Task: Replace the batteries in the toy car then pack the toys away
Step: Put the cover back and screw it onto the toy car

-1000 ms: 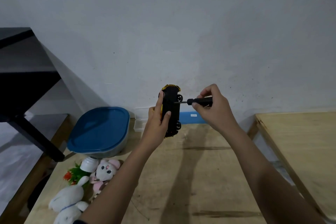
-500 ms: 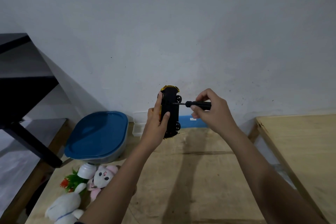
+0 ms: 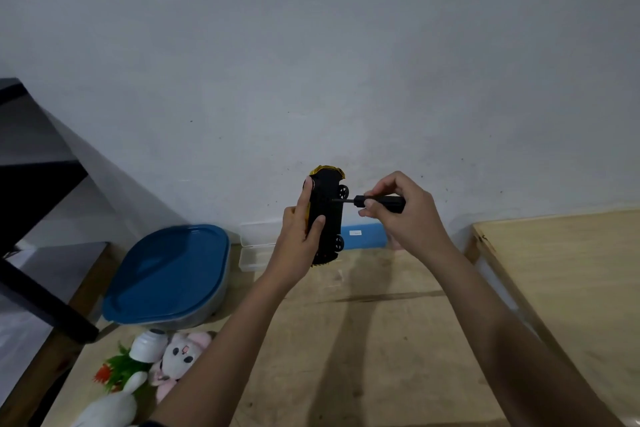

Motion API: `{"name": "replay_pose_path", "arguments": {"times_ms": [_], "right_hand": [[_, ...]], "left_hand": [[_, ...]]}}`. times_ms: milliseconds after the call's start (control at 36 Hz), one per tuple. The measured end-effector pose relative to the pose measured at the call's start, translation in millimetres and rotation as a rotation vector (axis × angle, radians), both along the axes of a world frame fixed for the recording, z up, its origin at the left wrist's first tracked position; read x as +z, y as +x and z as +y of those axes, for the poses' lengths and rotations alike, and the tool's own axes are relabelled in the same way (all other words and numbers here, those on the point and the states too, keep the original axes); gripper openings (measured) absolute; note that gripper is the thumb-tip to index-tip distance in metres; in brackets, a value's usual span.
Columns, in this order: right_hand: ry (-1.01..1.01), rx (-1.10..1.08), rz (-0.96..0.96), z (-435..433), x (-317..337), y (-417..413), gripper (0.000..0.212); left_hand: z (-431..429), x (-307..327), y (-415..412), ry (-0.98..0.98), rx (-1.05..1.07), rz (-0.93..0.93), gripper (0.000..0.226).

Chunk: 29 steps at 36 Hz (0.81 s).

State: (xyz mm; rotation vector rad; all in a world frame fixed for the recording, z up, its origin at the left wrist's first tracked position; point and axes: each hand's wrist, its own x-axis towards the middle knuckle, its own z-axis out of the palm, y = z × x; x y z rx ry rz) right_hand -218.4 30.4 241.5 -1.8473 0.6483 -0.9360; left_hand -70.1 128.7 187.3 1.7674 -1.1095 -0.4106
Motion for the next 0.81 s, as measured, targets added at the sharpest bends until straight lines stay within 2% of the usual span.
{"name": "replay_pose_path", "arguments": {"times_ms": [111, 222, 306, 417, 500, 611, 722, 806], "right_hand": [[0.002, -0.08, -0.079, -3, 2, -5, 0.011], [0.001, -0.135, -0.046, -12, 1, -11, 0.014], [-0.046, -0.111, 0.004, -18, 0, -17, 0.004], [-0.048, -0.133, 0.081, -24, 1, -25, 0.011], [-0.007, -0.156, 0.052, -26, 4, -25, 0.022], [-0.042, -0.131, 0.071, -29, 7, -25, 0.016], [-0.024, -0.207, 0.013, -28, 7, -21, 0.031], [-0.013, -0.19, 0.042, -34, 3, -19, 0.02]], "left_hand": [[-6, 2, -4, 0.011, -0.02, -0.003, 0.06], [-14, 1, -10, 0.009, -0.041, 0.006, 0.06], [-21, -1, -14, 0.001, -0.045, 0.016, 0.06], [-28, -2, -18, -0.01, -0.059, 0.042, 0.06], [-33, 0, -20, -0.015, -0.066, 0.046, 0.06], [-39, 1, -18, -0.018, -0.062, 0.024, 0.06], [-46, 0, -17, -0.042, -0.071, 0.009, 0.061], [-52, -2, -16, -0.058, -0.053, 0.011, 0.06]]}}
